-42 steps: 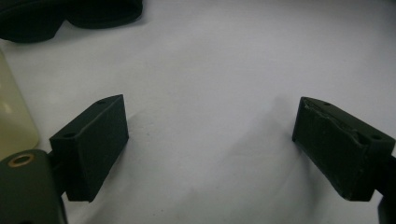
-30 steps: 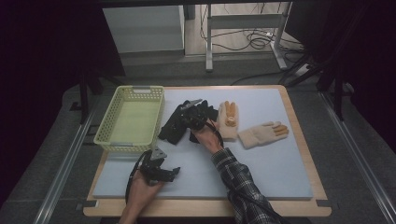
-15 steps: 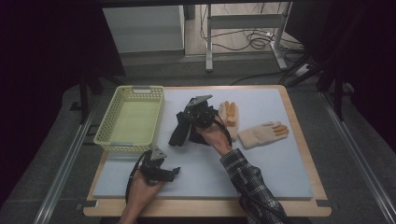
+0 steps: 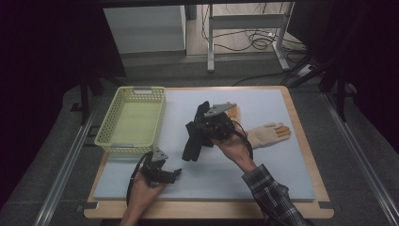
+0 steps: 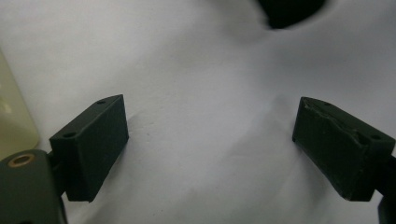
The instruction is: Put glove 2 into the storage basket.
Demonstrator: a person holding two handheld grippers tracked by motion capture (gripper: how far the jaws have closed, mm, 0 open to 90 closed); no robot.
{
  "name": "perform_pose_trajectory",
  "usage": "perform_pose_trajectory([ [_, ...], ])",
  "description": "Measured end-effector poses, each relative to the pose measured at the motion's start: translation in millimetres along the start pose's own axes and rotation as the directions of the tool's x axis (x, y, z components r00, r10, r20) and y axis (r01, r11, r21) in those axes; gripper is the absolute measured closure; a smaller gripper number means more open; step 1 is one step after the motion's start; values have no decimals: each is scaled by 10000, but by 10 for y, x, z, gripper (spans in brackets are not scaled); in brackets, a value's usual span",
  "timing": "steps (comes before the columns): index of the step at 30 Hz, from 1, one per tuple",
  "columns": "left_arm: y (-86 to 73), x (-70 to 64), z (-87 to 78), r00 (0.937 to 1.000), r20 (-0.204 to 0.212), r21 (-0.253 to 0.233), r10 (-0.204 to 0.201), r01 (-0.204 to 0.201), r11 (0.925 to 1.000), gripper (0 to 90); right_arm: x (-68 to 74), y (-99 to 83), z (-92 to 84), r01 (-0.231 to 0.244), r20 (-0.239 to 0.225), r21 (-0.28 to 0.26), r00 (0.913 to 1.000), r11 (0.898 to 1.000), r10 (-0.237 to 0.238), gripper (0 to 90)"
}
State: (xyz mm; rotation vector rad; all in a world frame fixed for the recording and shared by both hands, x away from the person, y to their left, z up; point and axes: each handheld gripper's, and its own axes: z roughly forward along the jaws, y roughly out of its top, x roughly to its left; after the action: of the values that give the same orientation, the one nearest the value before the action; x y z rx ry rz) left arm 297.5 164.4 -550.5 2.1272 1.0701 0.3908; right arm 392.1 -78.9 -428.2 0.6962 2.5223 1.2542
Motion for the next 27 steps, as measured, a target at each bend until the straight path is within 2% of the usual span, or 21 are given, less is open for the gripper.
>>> perform_pose_trajectory([
  [5, 0, -2, 2, 10000, -4, -30, -34, 34, 10000, 109, 112, -235, -266, -86, -277, -2, 9996, 10000, 86, 872],
  [8, 0, -3, 2, 10000, 12, -15, -53, 53, 10000, 109, 166, -401, -382, -106, -386, 138, 9992, 9998, 112, 872],
  [9, 0, -3, 2, 10000, 12, -15, -53, 53, 10000, 109, 166, -401, -382, -106, -386, 138, 9992, 9998, 112, 872],
  [10, -1, -4, 2, 10000, 1, -28, -53, 53, 10000, 109, 201, -551, -461, -150, -460, 286, 9988, 9995, 163, 872],
  [11, -1, -4, 2, 10000, 1, -28, -53, 53, 10000, 109, 201, -551, -461, -150, -460, 286, 9988, 9995, 163, 872],
  [12, -1, -4, 2, 10000, -1, -30, -53, 53, 10000, 109, 223, -689, -513, -136, -485, 477, 9987, 9988, 159, 872],
  [13, -1, -4, 2, 10000, -1, -30, -53, 53, 10000, 109, 223, -689, -513, -136, -485, 477, 9987, 9988, 159, 872],
  [14, 0, -3, 3, 10000, -11, -34, -39, 39, 10000, 109, 233, -827, -546, -160, -431, 626, 9989, 9979, 187, 872],
  [15, 0, -3, 2, 10000, -7, -29, -30, 30, 10000, 109, 233, -827, -546, -160, -431, 626, 9989, 9979, 187, 872],
  [16, 0, -4, 2, 10000, 0, -27, -51, 51, 10000, 109, 216, -958, -554, -343, -396, 775, 9985, 9964, 374, 871],
  [19, 0, -3, 1, 10000, 0, -6, -18, 18, 10000, 109, 198, -1064, -544, -354, -186, 981, 9991, 9945, 374, 859],
  [20, 0, -2, 0, 10000, 0, -2, -12, 12, 10000, 109, 166, -1177, -541, -524, -17, 1004, 9986, 9936, 529, 803],
  [22, 0, -3, 1, 10000, 0, -6, -16, 16, 10000, 109, 129, -1229, -567, -729, 209, 912, 9972, 9932, 713, 699],
  [24, 0, -3, 1, 10000, -3, -5, -14, 14, 10000, 109, 89, -1265, -626, -841, 577, 791, 9951, 9933, 797, 678],
  [27, 0, -3, 1, 10000, -2, -4, -14, 14, 10000, 109, 39, -1295, -683, -1045, 809, 685, 9918, 9922, 989, 677],
])
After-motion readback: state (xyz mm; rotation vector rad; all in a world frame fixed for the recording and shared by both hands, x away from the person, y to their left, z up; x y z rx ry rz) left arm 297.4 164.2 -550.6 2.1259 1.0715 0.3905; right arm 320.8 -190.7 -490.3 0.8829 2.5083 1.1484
